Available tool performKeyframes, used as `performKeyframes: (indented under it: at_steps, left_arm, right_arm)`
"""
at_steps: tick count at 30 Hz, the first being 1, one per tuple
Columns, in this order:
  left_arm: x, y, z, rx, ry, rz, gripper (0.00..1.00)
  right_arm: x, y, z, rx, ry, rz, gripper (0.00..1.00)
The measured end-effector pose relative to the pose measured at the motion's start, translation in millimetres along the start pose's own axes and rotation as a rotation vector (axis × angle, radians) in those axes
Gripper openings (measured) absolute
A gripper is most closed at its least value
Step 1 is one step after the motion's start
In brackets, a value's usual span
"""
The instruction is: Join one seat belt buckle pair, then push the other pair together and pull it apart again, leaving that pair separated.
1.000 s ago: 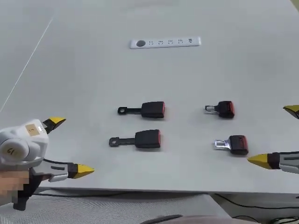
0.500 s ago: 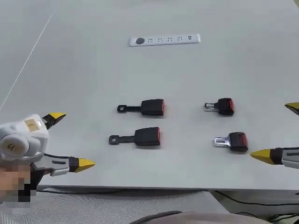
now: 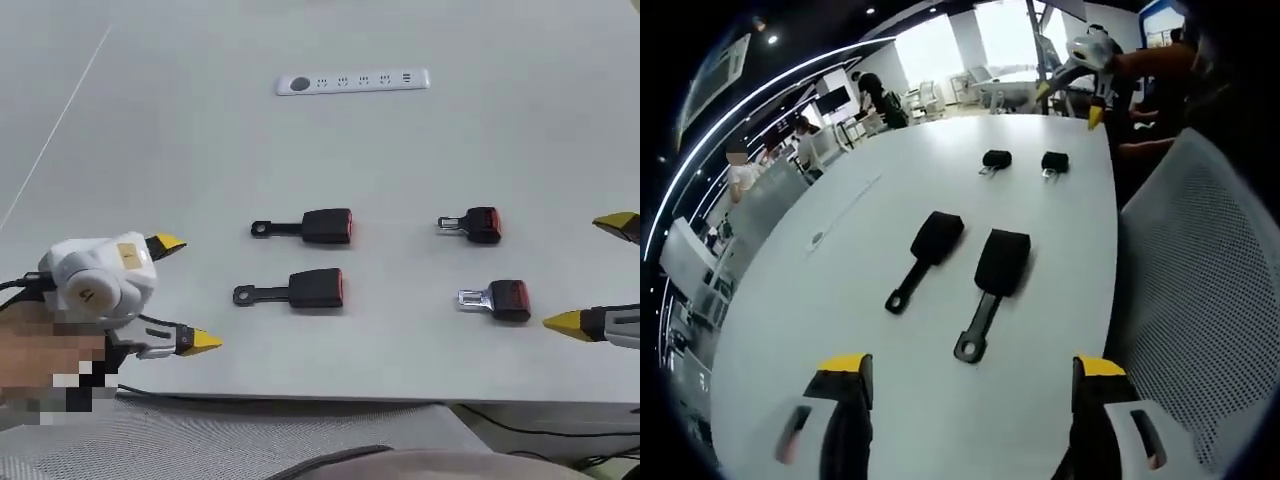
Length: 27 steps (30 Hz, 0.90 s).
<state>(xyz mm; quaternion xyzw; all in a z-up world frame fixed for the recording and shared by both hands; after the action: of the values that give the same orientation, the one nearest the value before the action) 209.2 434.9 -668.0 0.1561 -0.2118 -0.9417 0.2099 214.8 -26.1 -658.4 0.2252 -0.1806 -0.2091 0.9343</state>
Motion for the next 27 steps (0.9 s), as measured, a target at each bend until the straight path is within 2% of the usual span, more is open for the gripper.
performKeyframes:
  at_steps: [2,8,15,20,24,27]
  left_arm:
    - [-0.3,4.9,-5.0,-0.014,-0.006,-0.038,0.83]
    - [-2.0,20.7,-18.9,-0.024,-0.03,-0.086,0.82]
    - [-0.8,36.6,-41.1,-0.028,-0.086,-0.142,0.77]
    - [2.4,48.2,-54.5,-0.026,-0.122,-0.126,0.72]
    - [8.7,58.6,-66.0,-0.031,-0.155,-0.144,0.7]
    - [8.4,62.2,-76.0,-0.035,-0.167,-0.158,0.7]
  right_arm:
    - [-1.3,1.6,-2.7,-0.009,0.014,0.035,0.77]
    - [-6.3,4.9,-12.7,-0.027,0.051,0.107,0.75]
    - [-5.4,6.9,-24.3,-0.027,0.102,0.104,0.69]
    - [-6.6,8.5,-33.2,-0.044,0.142,0.138,0.67]
    - [-6.2,8.7,-41.6,-0.062,0.168,0.157,0.65]
    - [-5.5,7.3,-47.9,-0.076,0.184,0.165,0.63]
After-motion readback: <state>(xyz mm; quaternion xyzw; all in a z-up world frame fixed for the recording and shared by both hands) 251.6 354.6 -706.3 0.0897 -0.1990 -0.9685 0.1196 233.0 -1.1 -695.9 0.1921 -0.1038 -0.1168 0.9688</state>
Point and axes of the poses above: the centre of the closed fingertips' face, and the gripper's own axes: z roughly backward along the fingers, x roughly to its right, y roughly out of its top, the point moved 9 cm from there along z, roughly backward along the fingers, and after that the axes turned 8 degrees about -x, right-handed, at the moved point
